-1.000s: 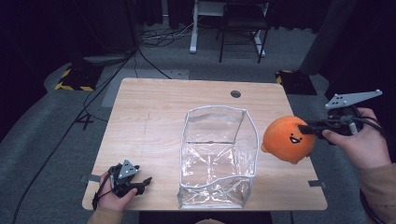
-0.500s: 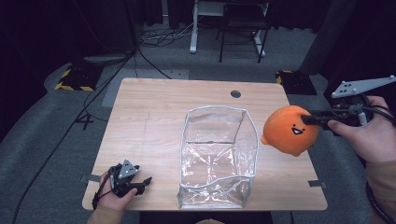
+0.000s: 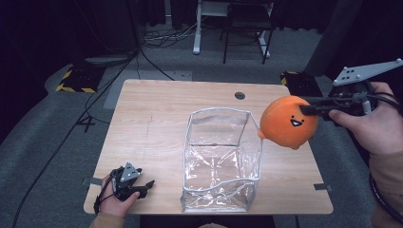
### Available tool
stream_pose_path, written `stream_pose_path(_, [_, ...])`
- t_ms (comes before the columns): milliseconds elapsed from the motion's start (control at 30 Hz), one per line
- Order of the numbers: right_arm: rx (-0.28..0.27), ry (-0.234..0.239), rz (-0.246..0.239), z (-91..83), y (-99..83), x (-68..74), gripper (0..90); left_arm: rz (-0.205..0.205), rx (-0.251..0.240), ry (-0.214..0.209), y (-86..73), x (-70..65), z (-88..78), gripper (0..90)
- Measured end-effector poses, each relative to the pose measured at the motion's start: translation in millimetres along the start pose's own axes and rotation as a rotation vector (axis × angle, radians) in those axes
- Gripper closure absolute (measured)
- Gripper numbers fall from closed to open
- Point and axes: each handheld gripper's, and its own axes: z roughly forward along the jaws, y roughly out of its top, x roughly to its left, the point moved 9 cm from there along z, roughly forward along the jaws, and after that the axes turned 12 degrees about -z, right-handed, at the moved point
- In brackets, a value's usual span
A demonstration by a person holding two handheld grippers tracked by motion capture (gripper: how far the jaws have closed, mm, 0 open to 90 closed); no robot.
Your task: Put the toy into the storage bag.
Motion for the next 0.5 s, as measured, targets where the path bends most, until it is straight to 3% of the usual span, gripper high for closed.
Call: stream_pose_path(500, [-0.018, 0.061, -0.091, 24.5, 47.8, 18.4, 77.9, 0.000, 0.000, 0.000, 0.0, 0.0, 0.0, 32.6])
